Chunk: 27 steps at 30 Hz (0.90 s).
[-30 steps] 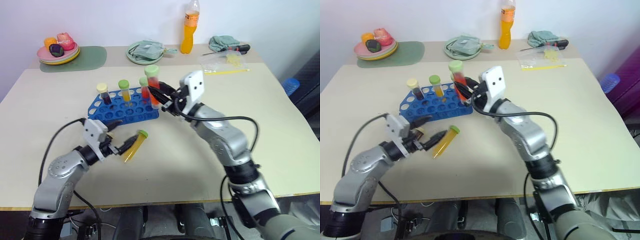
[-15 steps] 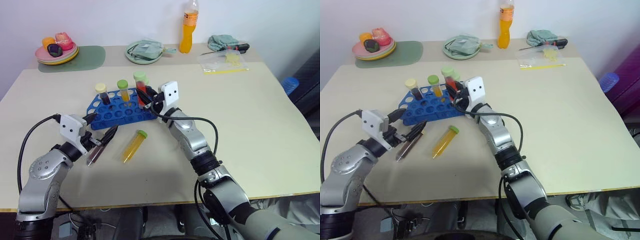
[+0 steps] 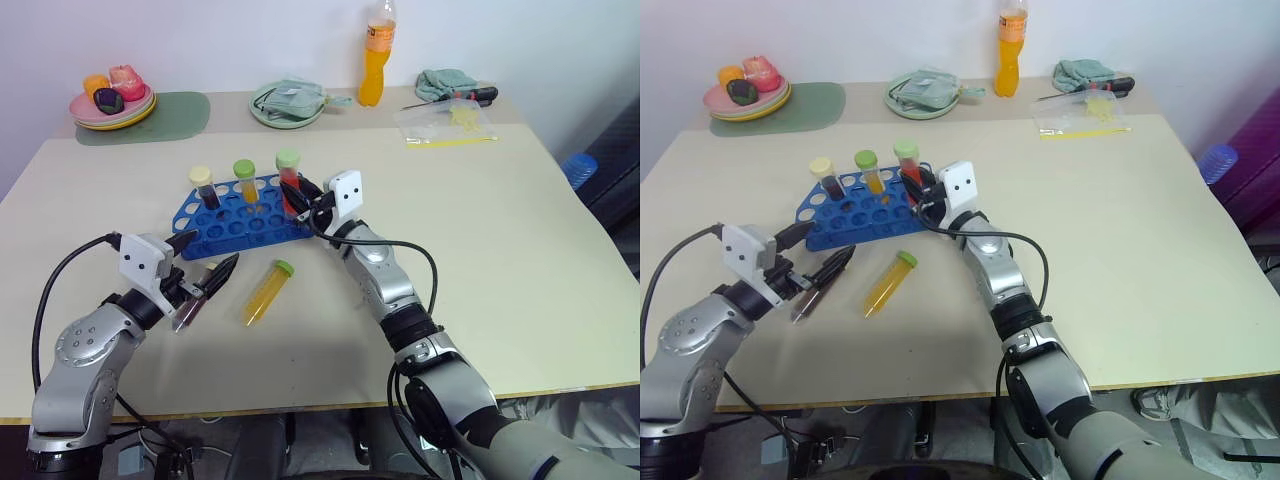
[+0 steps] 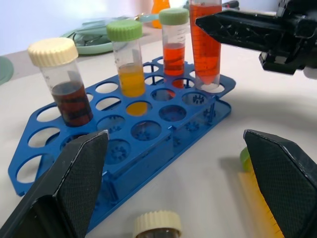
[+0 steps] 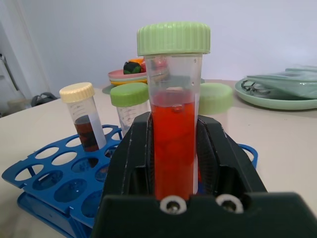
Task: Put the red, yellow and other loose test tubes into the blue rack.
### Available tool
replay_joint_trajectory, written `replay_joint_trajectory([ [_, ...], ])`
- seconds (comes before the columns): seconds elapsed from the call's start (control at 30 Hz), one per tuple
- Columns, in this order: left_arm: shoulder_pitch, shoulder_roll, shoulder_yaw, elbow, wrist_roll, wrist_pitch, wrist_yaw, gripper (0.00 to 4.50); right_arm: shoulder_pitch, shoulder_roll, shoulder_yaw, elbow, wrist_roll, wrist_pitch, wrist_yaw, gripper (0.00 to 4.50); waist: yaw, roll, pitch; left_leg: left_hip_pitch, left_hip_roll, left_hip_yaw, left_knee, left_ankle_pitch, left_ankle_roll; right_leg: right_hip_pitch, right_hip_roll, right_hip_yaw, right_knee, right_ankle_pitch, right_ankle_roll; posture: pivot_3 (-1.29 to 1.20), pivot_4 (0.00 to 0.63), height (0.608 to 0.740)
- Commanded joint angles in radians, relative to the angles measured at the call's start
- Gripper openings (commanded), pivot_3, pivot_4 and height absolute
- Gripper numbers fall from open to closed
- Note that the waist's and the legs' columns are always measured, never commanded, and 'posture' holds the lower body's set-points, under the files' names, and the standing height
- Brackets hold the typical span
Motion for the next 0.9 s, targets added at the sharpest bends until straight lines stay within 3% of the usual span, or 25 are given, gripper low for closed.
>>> replay_joint_trajectory([
  [0.03, -0.003, 0.006, 0.02, -0.043, -0.018, 0.003, 0.0, 4.5, 0.016, 0.008, -0.003, -0.035, -0.009, -0.017, 0.016, 0.72, 0.0, 0.0, 0.0, 0.0, 0.0, 0.0, 0.0, 0.0, 0.0, 0.0, 0.0, 0.0, 0.0, 0.0, 0.0, 0.0, 0.15, 0.74],
  [0.9, -0.007, -0.009, -0.004, -0.038, -0.014, -0.005, -0.01, 4.5, 0.04, 0.002, -0.015, 0.015, -0.058, -0.064, 0.04, 0.72, 0.001, 0.0, 0.0, 0.0, 0.0, 0.0, 0.0, 0.0, 0.0, 0.0, 0.0, 0.0, 0.0, 0.0, 0.0, 0.0, 0.15, 0.74],
])
